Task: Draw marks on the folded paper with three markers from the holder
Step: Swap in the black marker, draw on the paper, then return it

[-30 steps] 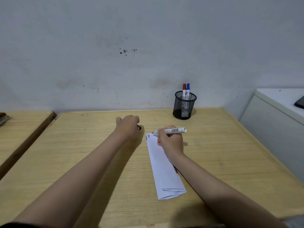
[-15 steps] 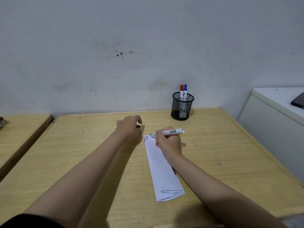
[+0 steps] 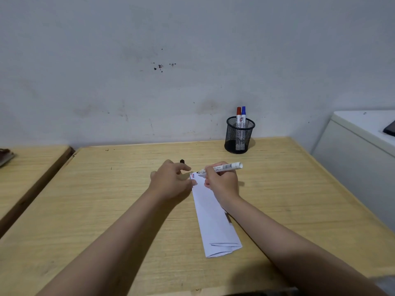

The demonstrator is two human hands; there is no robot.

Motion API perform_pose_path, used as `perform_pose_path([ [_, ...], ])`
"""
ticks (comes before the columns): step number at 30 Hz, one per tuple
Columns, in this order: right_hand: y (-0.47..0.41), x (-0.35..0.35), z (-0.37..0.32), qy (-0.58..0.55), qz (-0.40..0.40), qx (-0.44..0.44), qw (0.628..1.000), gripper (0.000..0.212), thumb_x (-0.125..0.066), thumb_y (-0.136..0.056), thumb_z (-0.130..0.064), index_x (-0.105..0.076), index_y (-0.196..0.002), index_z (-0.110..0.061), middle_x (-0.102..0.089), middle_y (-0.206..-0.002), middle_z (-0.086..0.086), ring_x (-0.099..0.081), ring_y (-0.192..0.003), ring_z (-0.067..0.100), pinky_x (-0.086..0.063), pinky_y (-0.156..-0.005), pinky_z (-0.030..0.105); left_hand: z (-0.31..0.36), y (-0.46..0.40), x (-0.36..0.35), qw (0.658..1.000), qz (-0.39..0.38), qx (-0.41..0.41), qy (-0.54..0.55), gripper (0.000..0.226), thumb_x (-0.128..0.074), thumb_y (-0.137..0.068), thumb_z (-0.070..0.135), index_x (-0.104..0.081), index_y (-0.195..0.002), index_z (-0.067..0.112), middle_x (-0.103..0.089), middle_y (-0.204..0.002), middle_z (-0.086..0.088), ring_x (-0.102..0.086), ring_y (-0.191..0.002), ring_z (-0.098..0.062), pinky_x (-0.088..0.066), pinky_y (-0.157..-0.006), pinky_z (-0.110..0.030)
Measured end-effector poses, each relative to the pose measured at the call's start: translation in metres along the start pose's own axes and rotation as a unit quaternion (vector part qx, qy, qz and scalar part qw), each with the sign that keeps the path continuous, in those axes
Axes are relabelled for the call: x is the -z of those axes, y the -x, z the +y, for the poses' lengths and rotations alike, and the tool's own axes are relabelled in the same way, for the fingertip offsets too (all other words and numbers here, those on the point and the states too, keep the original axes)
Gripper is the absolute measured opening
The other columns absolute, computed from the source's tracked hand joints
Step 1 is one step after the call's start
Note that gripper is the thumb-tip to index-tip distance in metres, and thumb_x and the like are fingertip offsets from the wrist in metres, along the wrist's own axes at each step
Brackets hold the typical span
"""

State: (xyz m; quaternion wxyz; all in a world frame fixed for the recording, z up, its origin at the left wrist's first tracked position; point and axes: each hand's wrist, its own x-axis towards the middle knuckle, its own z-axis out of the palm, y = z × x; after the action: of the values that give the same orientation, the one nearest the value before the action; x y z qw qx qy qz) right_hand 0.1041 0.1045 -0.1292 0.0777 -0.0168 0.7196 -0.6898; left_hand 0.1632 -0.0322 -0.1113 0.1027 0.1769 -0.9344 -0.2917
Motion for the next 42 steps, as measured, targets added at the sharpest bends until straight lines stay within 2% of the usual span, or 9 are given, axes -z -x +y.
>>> perform_pose_path([
  [6,-0.002,0.000,-0.005,0.026,-0.015,0.017,0.999,0.008,-0.065,-0.079,-0.024,-0.062,-0.074,-0.019,-0.073,-0.079,0.008,-0.069,-0.071,0.020,-0.061,-0.072,0.049,0.003,0.002,0.003,0.998,-0.042,0.007,-0.051,0.035,-0.069,-0.070,0.053,-0.064,-0.104,0.047,-0.048,-0.105,0.003,-0.053,-0.105,-0.015,-0.030,-0.091,-0.039],
  [10,-0.005,0.000,-0.010,0.067,-0.019,0.081,0.994,0.013,-0.065,-0.081,-0.017,-0.060,-0.070,-0.014,-0.069,-0.073,0.008,-0.067,-0.066,0.019,-0.061,-0.063,0.044,0.004,0.002,0.003,0.996,-0.053,0.014,-0.072,0.037,-0.066,-0.071,0.055,-0.063,-0.107,0.047,-0.046,-0.105,0.002,-0.051,-0.109,-0.017,-0.031,-0.096,-0.041],
  [12,-0.004,0.000,-0.009,0.094,-0.019,0.113,0.989,0.015,-0.064,-0.081,-0.018,-0.059,-0.068,-0.015,-0.068,-0.070,0.005,-0.068,-0.066,0.020,-0.059,-0.058,0.035,0.004,0.001,0.004,0.995,-0.060,0.020,-0.075,0.038,-0.066,-0.070,0.057,-0.063,-0.106,0.048,-0.044,-0.105,0.003,-0.051,-0.111,-0.018,-0.031,-0.099,-0.042],
  [16,-0.002,0.003,-0.003,0.120,-0.018,0.135,0.983,0.017,-0.065,-0.083,-0.019,-0.060,-0.066,-0.017,-0.066,-0.064,0.002,-0.062,-0.057,0.009,-0.044,-0.045,0.012,0.004,-0.001,0.004,0.995,-0.066,0.026,-0.075,0.039,-0.066,-0.069,0.058,-0.062,-0.106,0.048,-0.044,-0.105,0.003,-0.051,-0.113,-0.018,-0.031,-0.100,-0.043],
  [23,-0.008,0.002,0.002,0.143,-0.024,0.143,0.979,0.017,-0.065,-0.082,-0.022,-0.065,-0.072,-0.008,-0.070,-0.072,0.006,-0.064,-0.062,0.008,-0.049,-0.050,0.019,0.003,-0.003,0.004,0.995,-0.072,0.028,-0.071,0.037,-0.067,-0.069,0.057,-0.062,-0.105,0.047,-0.044,-0.103,0.003,-0.051,-0.111,-0.019,-0.032,-0.101,-0.043],
  [27,-0.012,0.001,0.000,0.157,-0.027,0.121,0.980,0.019,-0.065,-0.078,-0.025,-0.064,-0.071,-0.007,-0.070,-0.073,0.006,-0.066,-0.067,0.016,-0.055,-0.060,0.033,0.002,-0.003,0.004,0.995,-0.072,0.030,-0.069,0.039,-0.067,-0.069,0.057,-0.062,-0.106,0.046,-0.043,-0.103,0.003,-0.052,-0.111,-0.020,-0.032,-0.101,-0.043],
  [33,-0.011,0.003,-0.003,0.148,-0.042,0.109,0.982,0.022,-0.064,-0.073,-0.018,-0.059,-0.069,0.003,-0.062,-0.066,0.009,-0.057,-0.059,0.016,-0.046,-0.052,0.029,0.001,-0.004,0.004,0.996,-0.072,0.029,-0.053,0.036,-0.068,-0.069,0.056,-0.062,-0.103,0.047,-0.046,-0.104,0.002,-0.051,-0.109,-0.019,-0.031,-0.099,-0.042],
  [38,-0.007,0.004,0.001,0.117,-0.011,0.131,0.984,0.017,-0.064,-0.081,-0.016,-0.057,-0.066,-0.010,-0.064,-0.064,0.005,-0.063,-0.057,0.014,-0.048,-0.049,0.022,0.000,-0.007,0.003,0.995,-0.071,0.031,-0.056,0.035,-0.068,-0.068,0.056,-0.062,-0.102,0.047,-0.045,-0.104,0.003,-0.052,-0.109,-0.019,-0.031,-0.100,-0.043],
  [42,-0.009,0.004,0.003,0.102,-0.003,0.134,0.986,0.016,-0.064,-0.084,-0.020,-0.058,-0.072,-0.011,-0.069,-0.074,0.009,-0.069,-0.067,0.024,-0.056,-0.057,0.037,-0.002,-0.009,0.002,0.996,-0.062,0.007,-0.066,0.038,-0.069,-0.068,0.054,-0.062,-0.103,0.043,-0.046,-0.104,0.003,-0.052,-0.107,-0.017,-0.030,-0.098,-0.042],
])
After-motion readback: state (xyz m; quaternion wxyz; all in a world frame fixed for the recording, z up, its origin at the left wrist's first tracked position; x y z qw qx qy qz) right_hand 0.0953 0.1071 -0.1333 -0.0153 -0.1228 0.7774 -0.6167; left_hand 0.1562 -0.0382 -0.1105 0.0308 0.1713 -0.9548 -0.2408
